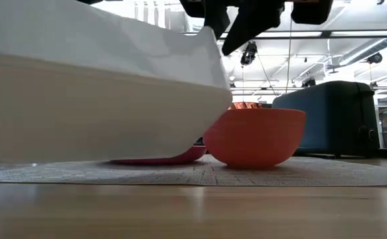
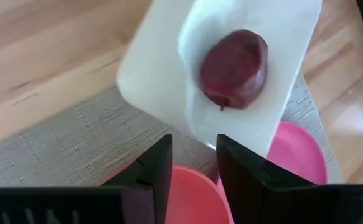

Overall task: Arrange a breakfast setting
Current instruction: Move the white bin to the bottom right of the table

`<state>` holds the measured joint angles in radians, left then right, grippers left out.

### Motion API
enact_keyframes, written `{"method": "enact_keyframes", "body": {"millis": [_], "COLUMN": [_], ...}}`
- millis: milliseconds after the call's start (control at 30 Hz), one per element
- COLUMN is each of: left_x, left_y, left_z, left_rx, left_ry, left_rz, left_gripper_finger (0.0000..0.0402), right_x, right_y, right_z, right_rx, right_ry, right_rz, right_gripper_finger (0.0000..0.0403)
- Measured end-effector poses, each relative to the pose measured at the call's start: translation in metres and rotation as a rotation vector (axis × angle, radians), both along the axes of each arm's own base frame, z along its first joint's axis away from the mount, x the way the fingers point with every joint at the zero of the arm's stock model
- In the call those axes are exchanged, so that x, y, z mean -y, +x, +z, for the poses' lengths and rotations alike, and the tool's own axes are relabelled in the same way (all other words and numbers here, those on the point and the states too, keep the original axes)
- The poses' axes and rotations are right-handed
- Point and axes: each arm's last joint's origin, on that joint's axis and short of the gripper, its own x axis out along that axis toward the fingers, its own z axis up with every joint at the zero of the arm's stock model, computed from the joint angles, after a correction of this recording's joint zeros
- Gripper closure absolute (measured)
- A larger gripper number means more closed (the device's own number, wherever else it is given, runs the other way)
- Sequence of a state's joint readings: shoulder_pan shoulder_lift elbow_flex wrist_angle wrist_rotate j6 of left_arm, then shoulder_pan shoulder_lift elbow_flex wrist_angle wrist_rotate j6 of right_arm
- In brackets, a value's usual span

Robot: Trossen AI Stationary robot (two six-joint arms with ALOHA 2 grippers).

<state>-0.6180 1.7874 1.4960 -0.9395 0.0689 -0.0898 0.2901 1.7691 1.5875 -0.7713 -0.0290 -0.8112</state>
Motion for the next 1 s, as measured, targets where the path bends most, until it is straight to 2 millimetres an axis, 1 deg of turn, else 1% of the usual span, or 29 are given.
{"method": "enact_keyframes", "body": {"millis": [200,333,600,733,1000], "left_x": [0.000,0.000,-0.003,-0.006,-0.011], "left_y": [0.000,0.000,0.004,0.005,0.008], "left_z": [0.000,0.000,0.018,0.020,0.020], "left_rx": [0.007,0.014,0.063,0.058,0.061], "left_ry": [0.004,0.015,0.058,0.068,0.072], "left_rz": [-0.007,-0.028,-0.072,-0.064,-0.061], "left_gripper_finger": [0.0401,0.0401,0.0401,0.0401,0.0401], "right_x": [-0.003,-0.005,-0.007,-0.008,-0.009], "right_y": [-0.001,-0.002,-0.003,-0.003,-0.005], "right_z": [0.000,0.000,0.000,0.000,-0.001], "right_rx": [-0.021,-0.023,-0.049,-0.066,-0.099], "right_ry": [0.070,0.073,0.148,0.178,0.216], "right_rz": [0.039,0.044,0.089,0.050,0.063], "right_gripper_finger": [0.0300,0.0310,0.0333,0.0345,0.0389]}}
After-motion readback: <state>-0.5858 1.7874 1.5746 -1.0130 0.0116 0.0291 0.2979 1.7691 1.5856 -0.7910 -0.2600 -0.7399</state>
